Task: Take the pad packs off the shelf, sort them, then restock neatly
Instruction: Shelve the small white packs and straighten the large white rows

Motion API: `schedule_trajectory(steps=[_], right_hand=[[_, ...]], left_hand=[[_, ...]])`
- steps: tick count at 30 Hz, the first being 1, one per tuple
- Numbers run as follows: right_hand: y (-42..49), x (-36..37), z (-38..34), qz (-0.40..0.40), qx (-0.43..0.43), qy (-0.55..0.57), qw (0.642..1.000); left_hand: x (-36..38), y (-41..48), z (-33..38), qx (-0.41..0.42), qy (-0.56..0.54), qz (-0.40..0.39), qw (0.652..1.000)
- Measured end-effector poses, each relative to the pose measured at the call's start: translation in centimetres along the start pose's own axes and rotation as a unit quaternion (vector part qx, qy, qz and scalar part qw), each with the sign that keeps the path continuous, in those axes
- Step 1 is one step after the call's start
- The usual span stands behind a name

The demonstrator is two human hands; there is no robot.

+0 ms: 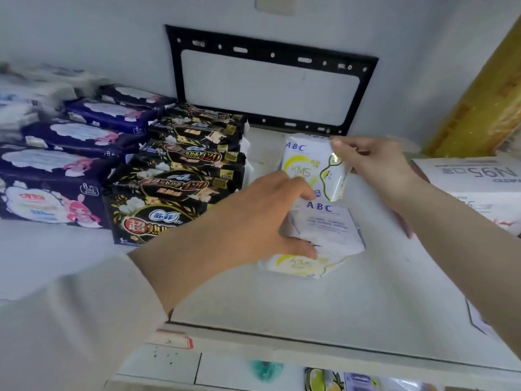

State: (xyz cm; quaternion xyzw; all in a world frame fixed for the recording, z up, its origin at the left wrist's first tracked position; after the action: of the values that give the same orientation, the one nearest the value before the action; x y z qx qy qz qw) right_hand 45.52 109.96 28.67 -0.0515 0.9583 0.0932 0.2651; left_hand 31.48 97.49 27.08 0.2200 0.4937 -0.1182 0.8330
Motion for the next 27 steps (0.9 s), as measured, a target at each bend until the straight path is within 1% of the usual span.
schedule_trajectory(steps=[3,4,6,10,13,20,27], right_hand=[[1.6,0.7,0.5,-0.002,0.011,0.01,1.0],[2.1,0.9,0.5,-0.005,0.014,0.012,1.0],[3.1,1.3,0.6,-0.01,0.016,0.023,1.0],[5.1,1.5,0.9,-0.001,0.022,0.042,0.999],[6.5,1.8,1.1,-0.009,0.029,0.059,0.998],[9.1,3.4,1.2,-0.056,0.042,0.113,0.991],[11.1,4.7,2.3,-0.074,0.078,0.133,0.985]], left_hand=[[-0.8,2.0,-0.4,0.005,0.099,-0.029,0.995],[-1.2,2.7,-0.7,0.008,0.116,-0.033,0.993],[-1.9,4.1,-1.4,0.004,0.103,-0.037,0.994],[-2.9,5.9,-3.6,-0.032,0.019,-0.036,0.999],[-3.6,6.9,-4.9,-0.05,-0.031,-0.046,0.997],[-2.9,8.4,-8.1,-0.061,-0.044,-0.094,0.993],[-3.3,9.7,-10.6,-0.063,-0.018,-0.067,0.996]])
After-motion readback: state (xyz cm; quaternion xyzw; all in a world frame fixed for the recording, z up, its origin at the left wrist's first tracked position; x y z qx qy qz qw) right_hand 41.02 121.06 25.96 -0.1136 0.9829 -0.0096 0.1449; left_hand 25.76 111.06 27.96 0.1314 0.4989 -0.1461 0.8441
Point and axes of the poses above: each hand's wrist, its own y-axis towards the middle knuckle, its own x-axis out of the palm, z = x × y, the point moved 6 cm from there along y, towards the middle knuckle, and after that the axes turned 5 degrees about x, right-handed, at the moved point
